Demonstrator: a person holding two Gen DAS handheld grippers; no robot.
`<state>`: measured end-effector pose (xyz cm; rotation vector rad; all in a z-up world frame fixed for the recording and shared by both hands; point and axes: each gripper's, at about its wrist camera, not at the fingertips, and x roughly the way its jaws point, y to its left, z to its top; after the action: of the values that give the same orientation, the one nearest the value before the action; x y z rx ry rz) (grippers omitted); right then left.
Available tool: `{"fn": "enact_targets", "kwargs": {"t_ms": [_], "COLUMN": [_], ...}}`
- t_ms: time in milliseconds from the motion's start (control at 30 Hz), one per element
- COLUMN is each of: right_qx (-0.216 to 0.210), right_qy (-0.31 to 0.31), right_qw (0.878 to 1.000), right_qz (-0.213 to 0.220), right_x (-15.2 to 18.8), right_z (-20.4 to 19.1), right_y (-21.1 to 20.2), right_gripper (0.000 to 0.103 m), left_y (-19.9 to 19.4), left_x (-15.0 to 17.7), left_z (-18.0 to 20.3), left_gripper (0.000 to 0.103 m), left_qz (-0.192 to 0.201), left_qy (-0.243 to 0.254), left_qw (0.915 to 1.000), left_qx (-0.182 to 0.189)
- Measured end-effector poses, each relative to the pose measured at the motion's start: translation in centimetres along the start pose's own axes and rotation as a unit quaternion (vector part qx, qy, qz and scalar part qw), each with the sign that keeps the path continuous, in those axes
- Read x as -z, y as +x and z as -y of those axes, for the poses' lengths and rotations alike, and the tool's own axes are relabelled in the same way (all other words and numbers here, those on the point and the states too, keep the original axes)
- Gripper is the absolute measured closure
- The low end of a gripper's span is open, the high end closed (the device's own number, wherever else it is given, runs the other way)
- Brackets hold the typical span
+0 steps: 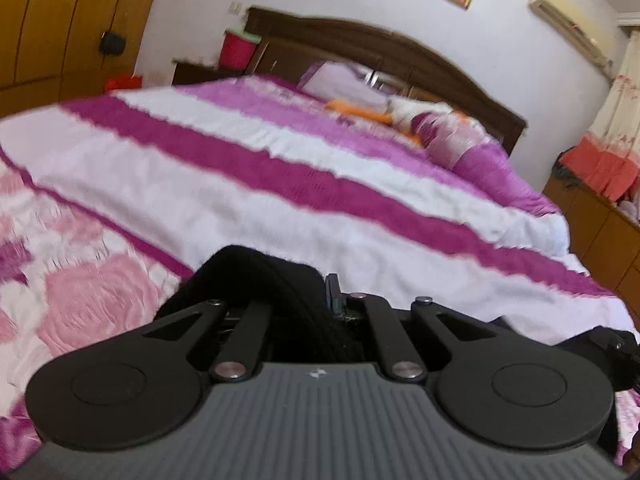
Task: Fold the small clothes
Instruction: 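Fold the held hem over toward the collar with both grippers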
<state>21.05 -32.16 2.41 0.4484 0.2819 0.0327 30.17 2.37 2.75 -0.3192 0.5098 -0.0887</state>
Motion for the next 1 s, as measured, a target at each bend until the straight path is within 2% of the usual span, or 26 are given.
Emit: {"fn": "enact_targets", "kwargs": {"t_ms": [133, 233, 333, 433, 600, 667, 833, 1000], "right_qx": [0.025, 0.043, 0.044, 0.035, 0.017, 0.008, -0.013, -0.02], "right_qy": [-0.007, -0.004, 0.014, 0.024, -0.003, -0.022, -0.059, -0.157], "right_qw": [0.999, 0.997, 0.995, 0.995, 0.994, 0.994, 0.991, 0.979], "right_qz": [-0.032, -0.062, -0.086, -0.093, -0.106, -0.11, -0.12, -0.129], "right_x": [1.7, 2.9, 3.7, 3.4, 2.6, 2.3, 2.5, 4.2], "right_z": [0.9, 1.8, 2.7, 2.9, 2.7, 2.8, 2.9, 2.0], "right_y": [2.5, 4.1, 5.1, 4.7, 2.7, 1.6, -1.3, -2.4], "right_gripper": [0.095, 0.093, 0.093, 0.092, 0.074, 0.07, 0.07, 0.07], "left_y": [3.3, 4.9, 5.3, 4.5, 1.7, 0.0, -3.6, -3.7], "left_x": [1.4, 2.5, 3.2, 3.3, 3.4, 3.7, 4.9, 6.7], "left_z": [-1.7, -2.5, -2.9, -2.6, -2.7, -2.8, -3.1, -1.6], "left_gripper": [0.096, 0.096, 0.095, 0.094, 0.069, 0.066, 0.065, 0.065], "left_qz": [-0.025, -0.039, -0.041, -0.039, -0.043, -0.045, -0.047, -0.056], "left_qy": [-0.016, -0.017, -0.01, 0.003, 0.033, 0.046, 0.076, 0.144], "left_qw": [0.9995, 0.9988, 0.9989, 0.9992, 0.9985, 0.998, 0.9957, 0.9878], "left_qx": [-0.014, -0.022, -0.023, -0.014, -0.002, 0.005, 0.021, 0.02]}}
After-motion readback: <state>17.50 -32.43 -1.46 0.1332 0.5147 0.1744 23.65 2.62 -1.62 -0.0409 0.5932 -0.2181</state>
